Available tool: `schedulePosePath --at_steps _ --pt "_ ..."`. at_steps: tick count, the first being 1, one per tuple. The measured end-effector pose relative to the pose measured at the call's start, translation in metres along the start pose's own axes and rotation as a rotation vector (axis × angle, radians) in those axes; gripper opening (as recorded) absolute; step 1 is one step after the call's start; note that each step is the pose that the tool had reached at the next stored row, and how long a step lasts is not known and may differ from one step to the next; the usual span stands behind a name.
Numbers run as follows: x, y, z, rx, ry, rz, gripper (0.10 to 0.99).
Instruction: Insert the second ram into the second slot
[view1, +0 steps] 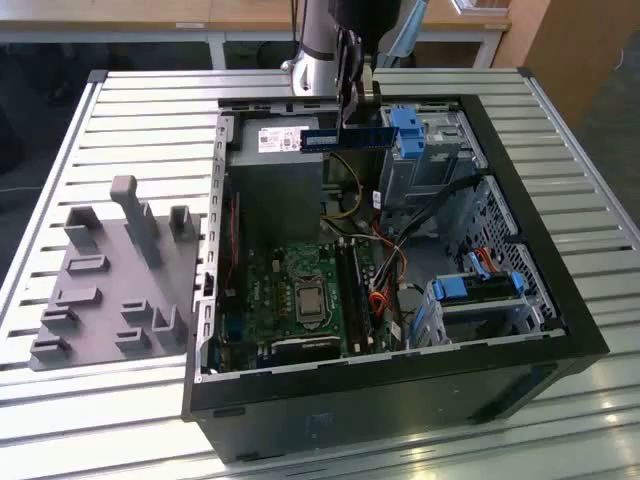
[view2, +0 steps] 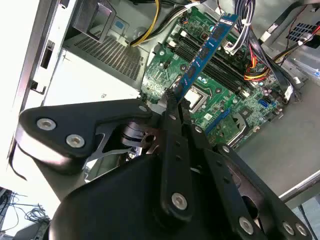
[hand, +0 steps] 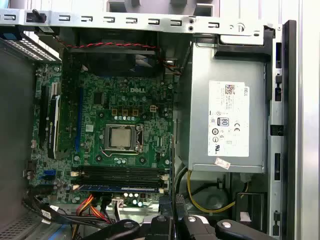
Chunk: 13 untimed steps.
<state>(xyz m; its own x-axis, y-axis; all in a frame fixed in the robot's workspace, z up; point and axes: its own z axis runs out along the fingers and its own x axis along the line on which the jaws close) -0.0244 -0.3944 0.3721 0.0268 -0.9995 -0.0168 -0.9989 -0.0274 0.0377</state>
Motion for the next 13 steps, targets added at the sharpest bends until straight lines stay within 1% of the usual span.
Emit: schedulePosePath --at_steps 6,13 --pt "0.0001 0.0000 0.0000 0.000 -0.0001 0.000 0.137" --pt "0.0025 0.0000 0.0000 0.000 0.0000 0.000 0.137"
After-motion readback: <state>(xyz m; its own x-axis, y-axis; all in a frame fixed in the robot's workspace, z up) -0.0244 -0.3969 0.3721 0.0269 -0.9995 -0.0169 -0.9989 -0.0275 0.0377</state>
